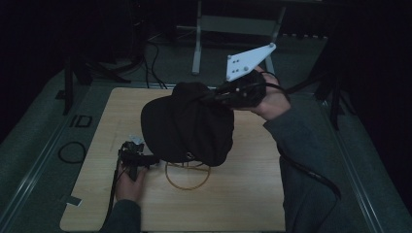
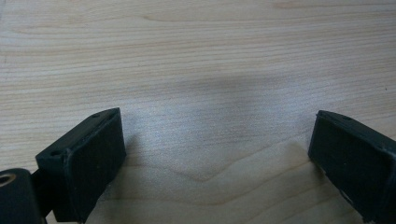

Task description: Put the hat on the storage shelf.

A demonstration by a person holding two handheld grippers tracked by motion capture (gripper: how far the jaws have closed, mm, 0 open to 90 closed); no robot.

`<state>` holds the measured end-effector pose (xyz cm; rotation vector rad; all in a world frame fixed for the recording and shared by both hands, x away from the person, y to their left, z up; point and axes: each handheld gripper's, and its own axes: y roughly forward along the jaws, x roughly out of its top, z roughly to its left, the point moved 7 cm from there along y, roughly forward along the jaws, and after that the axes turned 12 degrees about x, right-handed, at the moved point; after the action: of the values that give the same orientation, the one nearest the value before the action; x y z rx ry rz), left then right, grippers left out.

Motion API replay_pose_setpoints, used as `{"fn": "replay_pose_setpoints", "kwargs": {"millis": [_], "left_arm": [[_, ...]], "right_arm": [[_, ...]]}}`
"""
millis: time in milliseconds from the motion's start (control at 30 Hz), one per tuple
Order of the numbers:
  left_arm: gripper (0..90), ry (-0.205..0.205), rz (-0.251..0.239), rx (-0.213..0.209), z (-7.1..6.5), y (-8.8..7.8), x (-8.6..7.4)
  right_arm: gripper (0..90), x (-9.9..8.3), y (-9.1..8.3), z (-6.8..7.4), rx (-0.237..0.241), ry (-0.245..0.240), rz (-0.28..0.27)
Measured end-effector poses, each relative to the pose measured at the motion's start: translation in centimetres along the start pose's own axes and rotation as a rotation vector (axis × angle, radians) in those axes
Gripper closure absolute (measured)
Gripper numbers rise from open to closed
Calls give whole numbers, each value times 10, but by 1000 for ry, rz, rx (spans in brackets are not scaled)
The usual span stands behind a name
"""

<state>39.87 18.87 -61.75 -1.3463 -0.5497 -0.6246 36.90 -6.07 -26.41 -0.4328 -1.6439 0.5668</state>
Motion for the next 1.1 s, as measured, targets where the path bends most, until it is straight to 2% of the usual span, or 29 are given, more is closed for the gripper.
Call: {"fn": "replay_pose_setpoints", "kwargs": {"millis": [67, 100, 133, 167, 200, 267, 300, 333, 400, 433, 467, 533, 767, 900, 1033, 1100], "left_arm": [[34, 2, 1, 0, 0, 0, 0], [34, 1, 0, 0, 0, 0, 0], [34, 2, 1, 0, 0, 0, 0], [34, 0, 0, 0, 0, 0, 0], [34, 0, 0, 0, 0, 0, 0], [34, 1, 1, 0, 0, 0, 0], [34, -1, 0, 0, 0, 0, 0], [34, -1, 0, 0, 0, 0, 0], [34, 2, 2, -1, 0, 0, 0], [34, 2, 3, -2, 0, 0, 0], [34, 1, 2, -1, 0, 0, 0], [34, 1, 2, -1, 0, 0, 0], [34, 2, 3, -2, 0, 0, 0], [34, 1, 4, -4, 0, 0, 0], [34, -1, 1, -12, 0, 0, 0], [34, 1, 2, -10, 0, 0, 0]], "right_arm": [[866, 2, 3, 0, 2, -7, 7], [865, 5, 14, 2, 9, -17, 35], [865, 5, 14, 2, 9, -17, 35], [865, 7, 27, 2, 18, -18, 65], [865, 7, 27, 2, 18, -18, 65], [864, 7, 40, 2, 28, -19, 97], [862, 5, 55, 2, 33, -20, 136], [862, 3, 61, 2, 37, -15, 153], [861, 2, 67, 2, 45, -14, 167], [857, -3, 78, 1, 51, -8, 194], [857, -3, 78, 1, 51, -8, 194], [852, -10, 90, 0, 61, -1, 221], [833, -16, 104, -1, 68, 17, 235], [826, -17, 105, -3, 66, 20, 238], [798, -25, 113, -7, 61, 41, 265], [779, -26, 112, -8, 57, 52, 251]]}}
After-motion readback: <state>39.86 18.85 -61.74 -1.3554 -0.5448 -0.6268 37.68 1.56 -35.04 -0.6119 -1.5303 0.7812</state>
